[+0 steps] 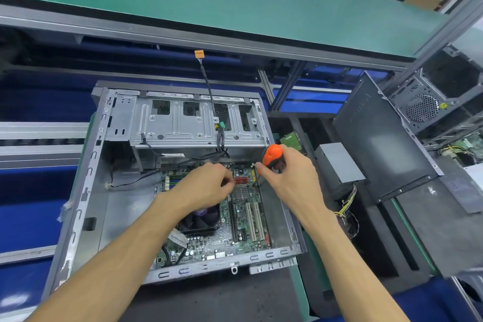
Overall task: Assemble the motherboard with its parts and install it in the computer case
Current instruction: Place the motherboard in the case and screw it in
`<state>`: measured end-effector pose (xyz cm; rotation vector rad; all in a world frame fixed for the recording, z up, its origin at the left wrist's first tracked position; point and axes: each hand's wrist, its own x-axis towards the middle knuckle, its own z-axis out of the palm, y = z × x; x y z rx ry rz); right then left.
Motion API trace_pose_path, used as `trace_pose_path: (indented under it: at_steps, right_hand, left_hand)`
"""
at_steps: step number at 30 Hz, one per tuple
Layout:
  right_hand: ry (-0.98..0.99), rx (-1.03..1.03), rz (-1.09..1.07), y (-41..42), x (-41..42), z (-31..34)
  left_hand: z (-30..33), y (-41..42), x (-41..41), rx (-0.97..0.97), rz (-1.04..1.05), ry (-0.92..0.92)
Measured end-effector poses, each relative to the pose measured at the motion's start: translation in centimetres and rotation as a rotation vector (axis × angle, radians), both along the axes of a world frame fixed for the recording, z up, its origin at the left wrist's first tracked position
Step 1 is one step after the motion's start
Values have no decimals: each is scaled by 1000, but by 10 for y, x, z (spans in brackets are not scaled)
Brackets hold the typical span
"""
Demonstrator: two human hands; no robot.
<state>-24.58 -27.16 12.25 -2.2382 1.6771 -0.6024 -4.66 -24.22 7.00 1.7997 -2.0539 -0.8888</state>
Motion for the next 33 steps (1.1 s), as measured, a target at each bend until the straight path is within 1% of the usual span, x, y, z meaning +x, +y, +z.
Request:
trace_pose_path:
  at_steps: [13,19,26,33]
  right_hand:
    - [80,-25,3,-4,-2,-10]
    - [80,-17,6,-4,-2,-12]
    - [-28,-70,-67,3,4,-18]
    - [-87,-139,-42,6,2,-23]
  left_hand:
    - [-5,-2,1,-33,-2,3]
    - [-6,-2,2,-31,-2,15]
    - [-7,-2,2,-21,0,20]
    - [-6,-2,2,-25,-4,8]
